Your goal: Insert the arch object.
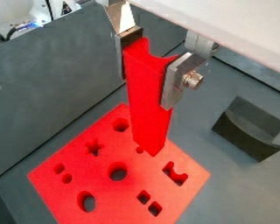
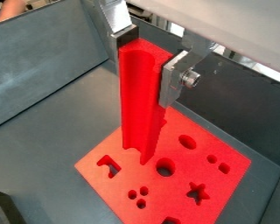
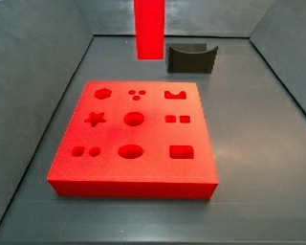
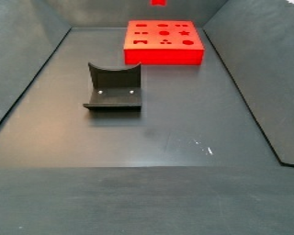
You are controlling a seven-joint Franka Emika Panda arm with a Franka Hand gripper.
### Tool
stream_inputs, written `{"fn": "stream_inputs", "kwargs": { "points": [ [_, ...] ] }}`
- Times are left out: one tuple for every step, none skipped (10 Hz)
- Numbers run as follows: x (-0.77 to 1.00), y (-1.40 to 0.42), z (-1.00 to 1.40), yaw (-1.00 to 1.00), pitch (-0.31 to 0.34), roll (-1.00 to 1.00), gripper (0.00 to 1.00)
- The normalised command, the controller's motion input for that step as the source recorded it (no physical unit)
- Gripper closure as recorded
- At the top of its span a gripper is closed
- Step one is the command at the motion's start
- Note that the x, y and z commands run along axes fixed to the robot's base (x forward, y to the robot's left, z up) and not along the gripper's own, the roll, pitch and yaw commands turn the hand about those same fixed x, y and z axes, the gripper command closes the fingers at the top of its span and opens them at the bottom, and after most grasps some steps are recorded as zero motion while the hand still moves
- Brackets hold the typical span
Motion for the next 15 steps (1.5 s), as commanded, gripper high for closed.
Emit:
{"fn": "stream_inputs", "kwargs": {
  "points": [
    [0.40,0.28,-0.41,0.00,-0.013,0.00,1.00],
    [0.72,0.53,-0.41,0.00,-0.006,0.00,1.00],
    [0.79,0.61,-0.37,-0.03,-0.027,-0.02,1.00],
    [0.80,0.47,-0.34,0.00,-0.030,-0.01,1.00],
    [0.61,0.07,-0.48,0.05,-0.073,-0.03,1.00],
    [0.54,0.00,-0.57,0.03,-0.114,-0.04,1.00],
    [0.47,0.00,-0.51,0.02,-0.186,0.00,1.00],
    [0.42,0.00,-0.44,0.00,-0.219,0.00,1.00],
    [0.24,0.00,-0.24,0.00,-0.180,0.00,1.00],
    [0.00,0.00,-0.03,0.00,-0.067,0.08,1.00],
    [0.00,0.00,-0.01,0.00,-0.026,0.10,1.00],
    [0.00,-0.04,-0.12,0.00,-0.014,0.04,1.00],
    [0.00,-0.05,-0.23,0.06,-0.017,0.00,1.00],
    [-0.01,-0.07,-0.25,0.07,-0.011,0.00,1.00],
    [-0.06,-0.05,-0.28,0.04,-0.003,0.00,1.00]
  ]
}}
